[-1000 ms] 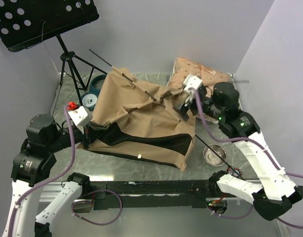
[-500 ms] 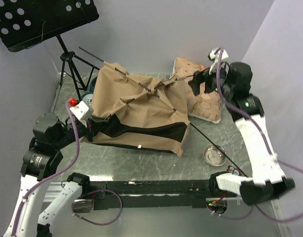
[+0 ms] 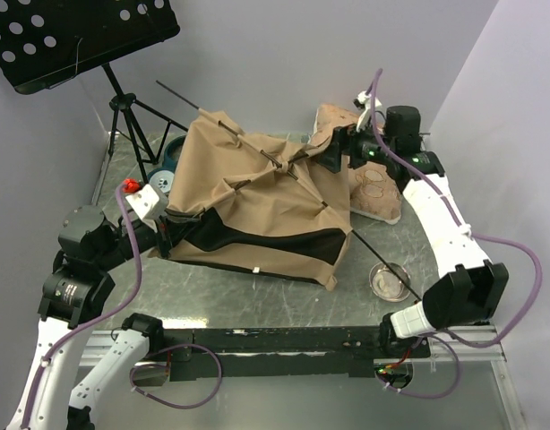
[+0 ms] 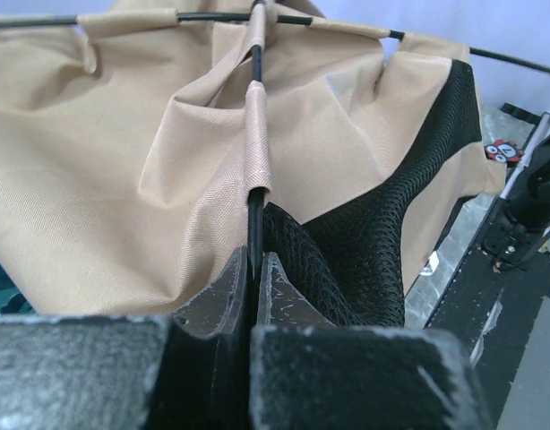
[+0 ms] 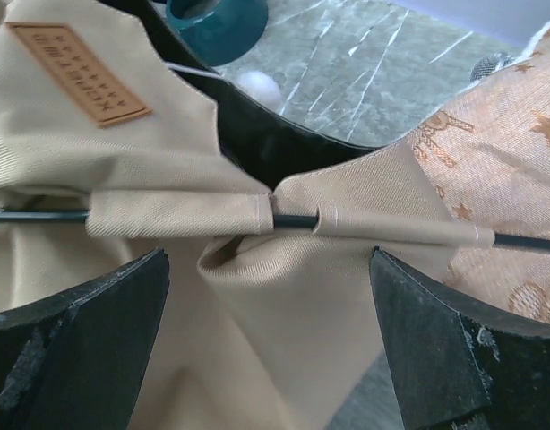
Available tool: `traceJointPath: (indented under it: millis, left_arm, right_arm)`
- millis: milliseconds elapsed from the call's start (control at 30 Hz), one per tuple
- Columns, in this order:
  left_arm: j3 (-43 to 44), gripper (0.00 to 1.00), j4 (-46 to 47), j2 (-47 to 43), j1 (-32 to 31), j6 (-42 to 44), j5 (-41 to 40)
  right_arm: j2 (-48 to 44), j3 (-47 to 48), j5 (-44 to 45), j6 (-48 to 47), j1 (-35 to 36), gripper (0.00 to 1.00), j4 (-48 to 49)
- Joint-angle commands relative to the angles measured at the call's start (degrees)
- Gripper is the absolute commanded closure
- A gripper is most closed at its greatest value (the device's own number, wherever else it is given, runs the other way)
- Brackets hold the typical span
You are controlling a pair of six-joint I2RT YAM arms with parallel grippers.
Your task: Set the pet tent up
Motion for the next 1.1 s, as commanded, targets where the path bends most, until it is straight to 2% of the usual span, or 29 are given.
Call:
traceJointPath:
  millis: [0, 333, 500, 567, 667, 700, 800, 833, 933, 1067]
  left_arm:
    - [0.5, 0.99, 8.4, -1.5, 0.0, -1.7, 2.7]
    - [-0.3, 0.99, 8.7, -2.3, 0.0, -4.3, 3.3]
    - [-0.3, 0.99, 9.3, -2.0, 0.0, -4.8, 3.7]
    - [-0.2, 0.99, 9.3, -2.3, 0.0, -5.0, 3.6]
    - [0.0, 0.99, 8.6, -2.6, 0.0, -4.8, 3.4]
    - [0.0, 0.99, 8.3, -2.7, 0.0, -4.8, 3.4]
    - [0.0, 0.99, 7.3, -3.3, 0.0, -4.5, 3.1]
    - [0.0, 0.99, 7.1, -3.3, 0.0, -4.4, 2.9]
    - [-0.1, 0.99, 6.2, -3.3, 0.0, -4.1, 3.2]
    - [-1.4, 0.99, 4.4, -3.3, 0.0, -2.8, 2.6]
  right_arm:
    - [2.2, -0.4, 4.4, 0.4, 2.6, 0.02, 5.3]
    - [1.2, -5.9, 18.9, 0.7, 2.6, 0.0, 4.4]
    - [4.0, -5.9, 15.0, 3.5, 2.0, 0.0, 3.4]
    - [5.8, -5.4, 10.4, 5.8, 0.8, 0.01, 3.1]
    - [8.1, -4.8, 6.2, 8.2, -1.7, 0.17, 3.9]
    - [8.7, -4.6, 6.2, 9.0, -2.6, 0.25, 4.2]
    - [9.8, -3.4, 4.5, 9.8, -5.9, 0.58, 6.1]
    - [10.0, -2.8, 4.1, 10.2, -7.0, 0.65, 6.5]
    - [10.9, 0.7, 3.1, 10.7, -8.9, 1.0, 6.9]
    - [10.4, 4.9, 2.0, 13.1, -13.1, 1.0, 9.0]
